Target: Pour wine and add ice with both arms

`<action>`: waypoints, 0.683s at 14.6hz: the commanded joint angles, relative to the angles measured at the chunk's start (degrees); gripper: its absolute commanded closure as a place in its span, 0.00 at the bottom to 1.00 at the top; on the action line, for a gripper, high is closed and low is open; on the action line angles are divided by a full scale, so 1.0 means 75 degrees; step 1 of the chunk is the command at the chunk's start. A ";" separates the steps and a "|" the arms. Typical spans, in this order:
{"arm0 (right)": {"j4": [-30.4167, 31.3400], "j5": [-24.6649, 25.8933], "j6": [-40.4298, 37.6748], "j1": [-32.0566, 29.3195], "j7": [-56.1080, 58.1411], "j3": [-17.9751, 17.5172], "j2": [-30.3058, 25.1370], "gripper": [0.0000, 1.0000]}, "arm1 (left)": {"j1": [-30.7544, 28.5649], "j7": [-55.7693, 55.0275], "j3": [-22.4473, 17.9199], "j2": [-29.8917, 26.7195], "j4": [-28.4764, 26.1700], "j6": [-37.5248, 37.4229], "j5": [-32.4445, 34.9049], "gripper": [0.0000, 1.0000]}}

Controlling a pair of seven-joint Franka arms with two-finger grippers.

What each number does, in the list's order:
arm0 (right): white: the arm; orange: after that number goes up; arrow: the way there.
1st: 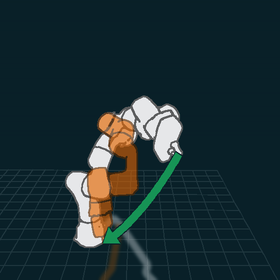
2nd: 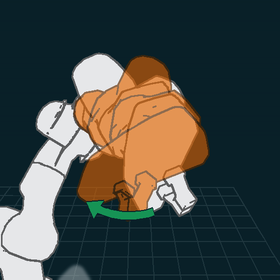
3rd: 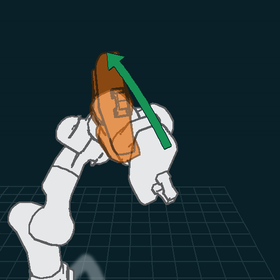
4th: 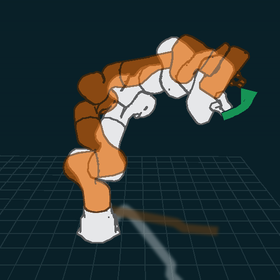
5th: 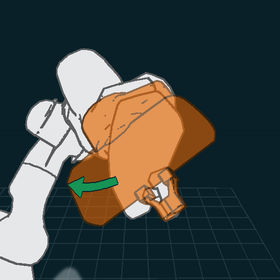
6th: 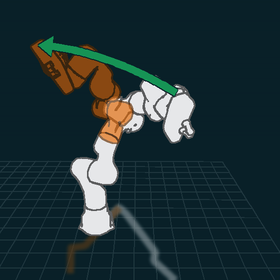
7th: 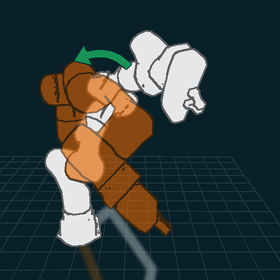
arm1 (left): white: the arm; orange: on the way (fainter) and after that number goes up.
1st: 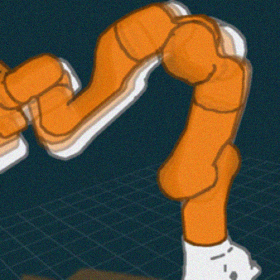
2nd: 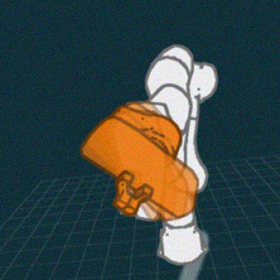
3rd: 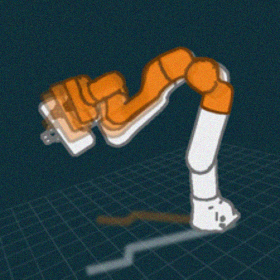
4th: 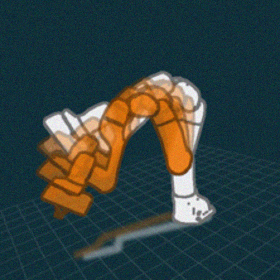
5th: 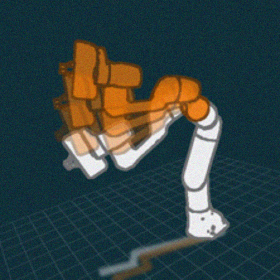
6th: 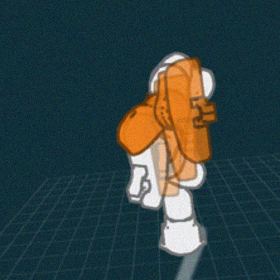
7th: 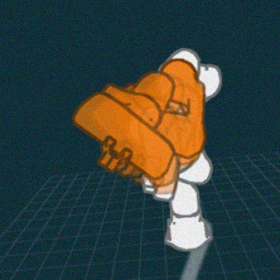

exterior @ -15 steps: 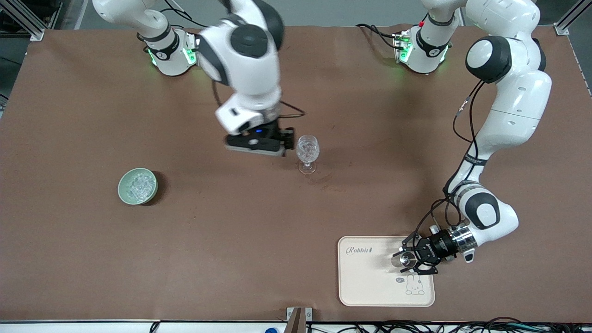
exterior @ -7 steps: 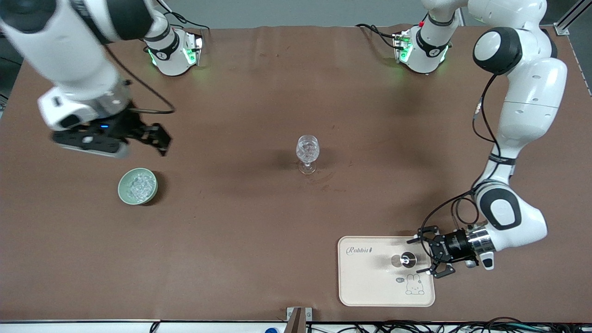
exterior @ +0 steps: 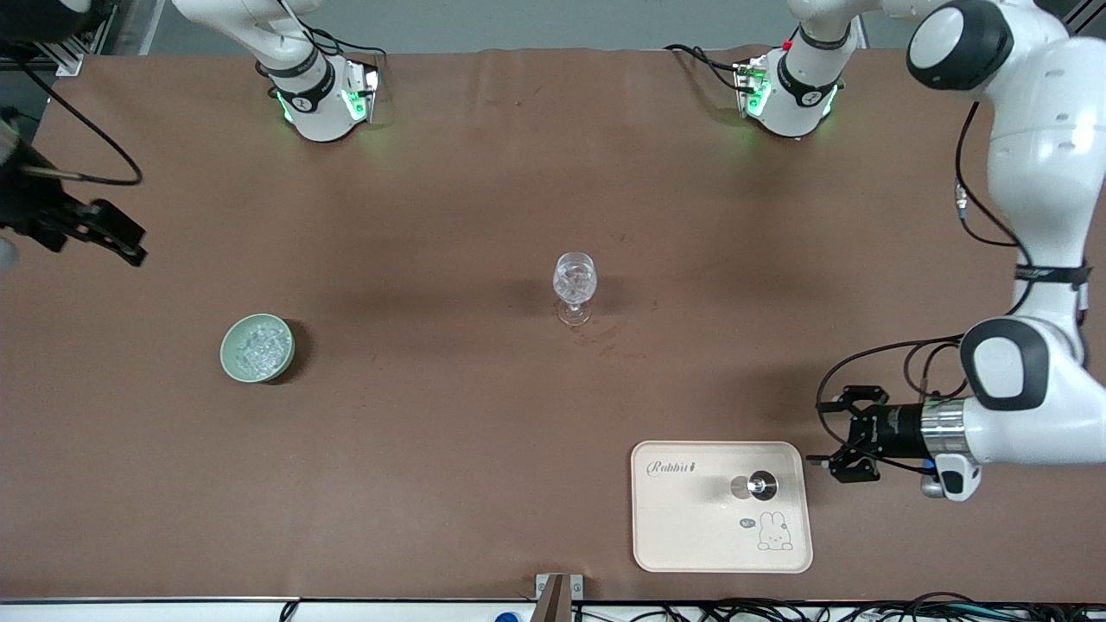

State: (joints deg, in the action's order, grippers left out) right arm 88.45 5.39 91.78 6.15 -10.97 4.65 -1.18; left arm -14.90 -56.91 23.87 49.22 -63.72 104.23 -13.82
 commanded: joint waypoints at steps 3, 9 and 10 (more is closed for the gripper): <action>-0.0085 -0.0039 -0.0657 -0.0304 0.0629 -0.0058 -0.0429 0.00 | 0.0147 0.0682 0.0121 -0.1966 -0.0317 -0.1216 0.0988 0.00; -0.0859 -0.0632 -0.1361 -0.0712 0.1146 0.0024 -0.0335 0.00 | 0.0229 0.4357 0.0239 -0.3291 -0.0328 -0.1779 0.2498 0.00; -0.0965 -0.1089 -0.1490 -0.0969 0.1158 0.0048 -0.0312 0.00 | 0.0217 0.4945 0.0215 -0.3502 -0.0340 -0.1803 0.2534 0.00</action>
State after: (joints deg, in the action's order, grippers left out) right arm 83.32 2.23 82.76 2.53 -3.89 5.09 -3.90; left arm -12.97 -28.48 25.59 26.73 -64.23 91.31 3.17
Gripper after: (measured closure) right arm 0.000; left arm 0.000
